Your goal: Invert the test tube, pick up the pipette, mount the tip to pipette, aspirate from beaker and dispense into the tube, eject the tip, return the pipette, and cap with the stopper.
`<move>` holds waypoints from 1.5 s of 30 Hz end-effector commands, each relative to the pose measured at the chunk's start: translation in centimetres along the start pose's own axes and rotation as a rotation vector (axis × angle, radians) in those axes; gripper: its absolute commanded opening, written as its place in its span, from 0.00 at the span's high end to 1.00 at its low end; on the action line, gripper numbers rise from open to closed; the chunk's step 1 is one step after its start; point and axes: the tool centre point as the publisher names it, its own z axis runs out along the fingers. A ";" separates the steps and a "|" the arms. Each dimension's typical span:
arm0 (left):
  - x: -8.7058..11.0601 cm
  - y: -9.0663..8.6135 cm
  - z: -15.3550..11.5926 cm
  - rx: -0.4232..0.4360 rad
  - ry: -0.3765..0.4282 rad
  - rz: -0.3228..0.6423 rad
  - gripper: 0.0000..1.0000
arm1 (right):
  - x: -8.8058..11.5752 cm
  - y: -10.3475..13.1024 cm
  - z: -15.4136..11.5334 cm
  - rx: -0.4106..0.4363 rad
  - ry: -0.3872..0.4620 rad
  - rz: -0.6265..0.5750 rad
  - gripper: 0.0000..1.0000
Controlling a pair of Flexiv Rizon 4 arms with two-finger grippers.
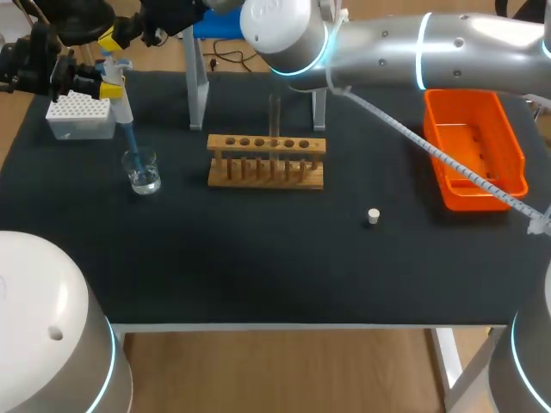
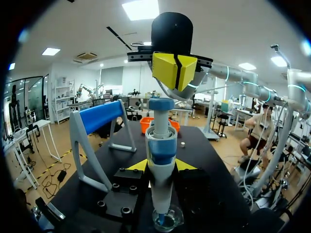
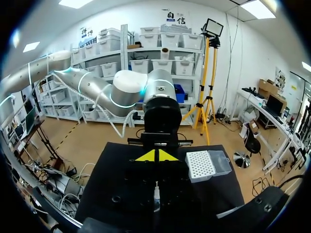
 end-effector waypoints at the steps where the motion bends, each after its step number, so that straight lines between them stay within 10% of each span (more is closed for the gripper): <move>1: -0.1 0.1 -0.1 0.002 0.004 0.002 1.00 | -0.6 0.0 0.4 0.010 0.002 0.002 1.00; 45: -0.1 0.1 -0.1 0.002 0.004 0.002 1.00 | -0.5 -1.7 1.2 0.055 0.020 0.008 1.00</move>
